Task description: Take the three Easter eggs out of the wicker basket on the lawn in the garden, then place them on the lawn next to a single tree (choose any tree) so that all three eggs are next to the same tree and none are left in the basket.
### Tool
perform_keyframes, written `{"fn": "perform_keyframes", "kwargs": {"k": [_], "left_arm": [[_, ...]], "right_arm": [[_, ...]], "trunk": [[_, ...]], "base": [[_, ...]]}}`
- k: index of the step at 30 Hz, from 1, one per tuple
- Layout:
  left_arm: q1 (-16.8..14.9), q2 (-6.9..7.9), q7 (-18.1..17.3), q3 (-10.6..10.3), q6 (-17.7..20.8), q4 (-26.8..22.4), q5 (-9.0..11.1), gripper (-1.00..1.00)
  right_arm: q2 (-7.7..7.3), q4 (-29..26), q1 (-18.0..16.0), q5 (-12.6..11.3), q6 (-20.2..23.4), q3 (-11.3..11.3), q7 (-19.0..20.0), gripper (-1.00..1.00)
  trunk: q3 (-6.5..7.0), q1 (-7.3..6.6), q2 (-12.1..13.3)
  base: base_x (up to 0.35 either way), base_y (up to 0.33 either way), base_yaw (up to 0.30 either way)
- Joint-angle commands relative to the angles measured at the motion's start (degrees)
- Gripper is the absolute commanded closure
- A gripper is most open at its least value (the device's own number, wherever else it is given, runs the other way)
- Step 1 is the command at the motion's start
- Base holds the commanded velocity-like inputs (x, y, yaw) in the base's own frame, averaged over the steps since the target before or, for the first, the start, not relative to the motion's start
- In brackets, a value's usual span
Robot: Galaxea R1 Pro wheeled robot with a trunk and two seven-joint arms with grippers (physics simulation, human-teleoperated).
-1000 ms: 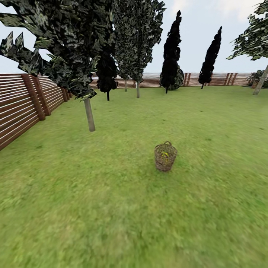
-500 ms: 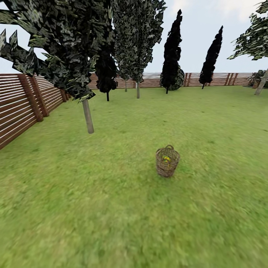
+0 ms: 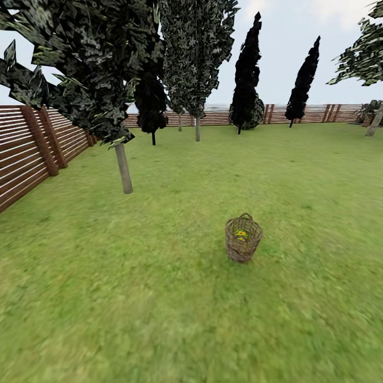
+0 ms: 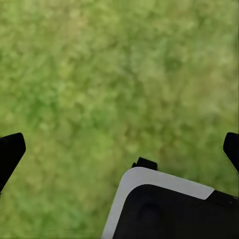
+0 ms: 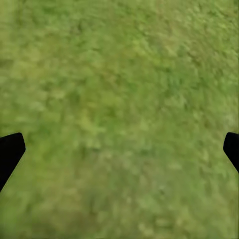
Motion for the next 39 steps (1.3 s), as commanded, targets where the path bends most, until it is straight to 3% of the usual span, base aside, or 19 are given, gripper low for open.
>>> {"fn": "perform_keyframes", "kwargs": {"k": [1,14,39], "left_arm": [[0.0,-0.02,0.1,0.2,-0.1,-0.1,-0.2,-1.0],[0.0,0.0,0.1,0.2,-0.1,-0.1,-0.2,-1.0],[0.0,0.07,0.1,0.3,-0.1,-0.1,-0.1,-1.0]], "right_arm": [[0.0,0.0,0.0,-0.1,-0.1,0.0,-0.1,-1.0],[-0.09,0.0,0.0,-0.1,-0.2,0.0,0.0,-1.0],[-0.79,0.0,0.0,-0.1,-0.1,0.0,0.0,-1.0]], "trunk": [[-0.06,0.04,0.0],[-0.05,0.04,0.0],[0.06,0.04,0.0]], "base": [[0.332,0.117,0.0],[0.325,0.163,-0.038],[0.296,0.219,-0.263]]}}
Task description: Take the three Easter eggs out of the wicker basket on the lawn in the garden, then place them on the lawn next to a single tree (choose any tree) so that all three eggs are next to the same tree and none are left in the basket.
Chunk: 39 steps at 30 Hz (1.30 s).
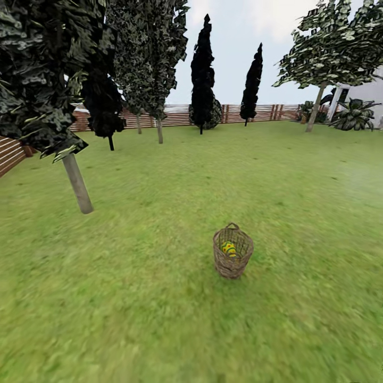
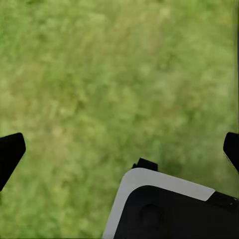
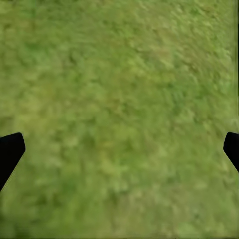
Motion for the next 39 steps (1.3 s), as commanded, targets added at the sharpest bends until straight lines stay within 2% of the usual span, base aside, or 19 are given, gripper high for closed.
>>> {"fn": "perform_keyframes", "kwargs": {"k": [1,16,39], "left_arm": [[0.0,-0.02,0.1,0.2,-0.1,0.0,-0.2,-1.0],[0.0,0.03,0.1,0.3,-0.1,0.0,-0.2,-1.0],[0.0,-0.02,0.1,0.3,-0.1,0.0,-0.1,-1.0]], "right_arm": [[-0.04,0.0,-0.1,-0.1,-0.2,0.0,-0.1,-1.0],[-0.85,-1.8,-0.1,-0.5,-0.2,-0.2,-0.1,-1.0],[-0.86,-1.9,-0.1,-0.3,-0.2,-0.3,-0.1,-1.0]], "trunk": [[-0.06,0.04,0.0],[-0.05,0.04,0.0],[0.47,0.04,0.0]], "base": [[0.292,0.206,-0.287],[0.271,0.232,-0.292],[0.246,0.261,-0.285]]}}
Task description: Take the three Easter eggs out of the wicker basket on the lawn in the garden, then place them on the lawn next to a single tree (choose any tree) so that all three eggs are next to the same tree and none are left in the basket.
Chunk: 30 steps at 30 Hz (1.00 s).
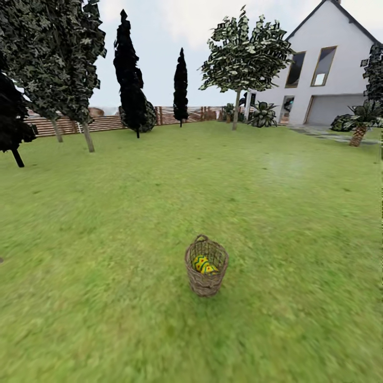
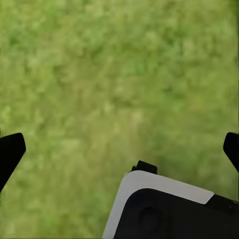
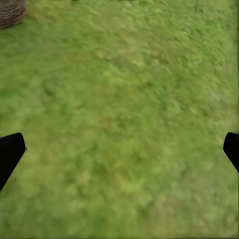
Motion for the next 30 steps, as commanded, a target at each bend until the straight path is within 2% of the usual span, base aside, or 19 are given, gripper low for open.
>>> {"fn": "perform_keyframes", "kwargs": {"k": [1,30], "left_arm": [[0.0,-0.02,0.1,0.2,-0.1,0.0,-0.2,-1.0],[0.0,-0.11,0.1,0.2,-0.1,0.0,-0.2,-1.0]], "right_arm": [[0.03,0.0,0.0,0.0,-0.2,0.0,0.0,-1.0],[-0.01,0.4,0.0,0.1,-0.2,0.2,-0.1,-1.0]], "trunk": [[-0.06,0.03,0.0],[-0.04,0.03,0.0]], "base": [[0.238,0.27,-0.096],[0.236,0.27,-0.007]]}}
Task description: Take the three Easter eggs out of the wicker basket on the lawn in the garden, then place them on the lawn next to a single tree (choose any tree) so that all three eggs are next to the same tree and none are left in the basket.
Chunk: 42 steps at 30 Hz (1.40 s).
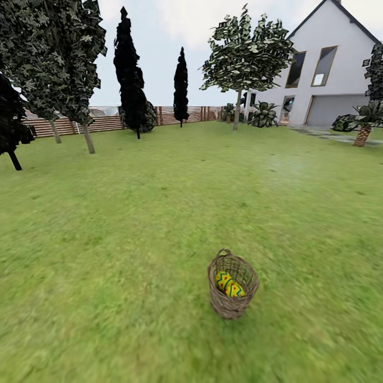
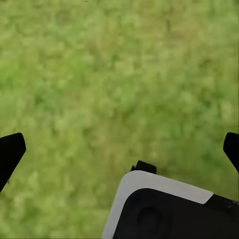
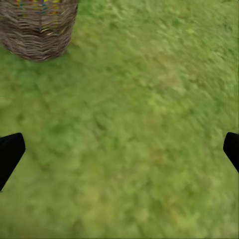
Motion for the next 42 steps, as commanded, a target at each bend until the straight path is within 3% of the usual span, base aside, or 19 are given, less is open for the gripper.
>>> {"fn": "perform_keyframes", "kwargs": {"k": [1,18,32,42], "left_arm": [[0.0,-0.02,0.1,0.2,-0.1,-0.1,-0.2,-1.0],[0.0,-0.02,0.1,0.2,-0.1,-0.1,-0.2,-1.0],[0.0,-0.02,0.1,0.1,-0.1,-0.1,-0.2,-1.0],[0.0,0.05,0.1,0.2,-0.1,-0.1,-0.1,-1.0]], "right_arm": [[0.0,0.0,0.0,-0.1,-0.2,0.0,-0.1,-1.0],[0.04,-0.3,0.0,-0.3,-0.2,-0.2,-0.1,-1.0],[0.0,-0.3,0.0,-0.3,-0.2,-0.2,-0.1,-1.0],[-0.07,-0.3,0.0,-0.4,-0.2,-0.3,-0.1,-1.0]], "trunk": [[-0.06,0.03,0.0],[0.1,0.03,0.0],[0.99,0.03,0.0],[1.58,0.03,0.0]], "base": [[0.232,0.271,0.0],[0.212,0.247,-0.021],[0.018,0.031,-0.208],[-0.044,0.265,-0.241]]}}
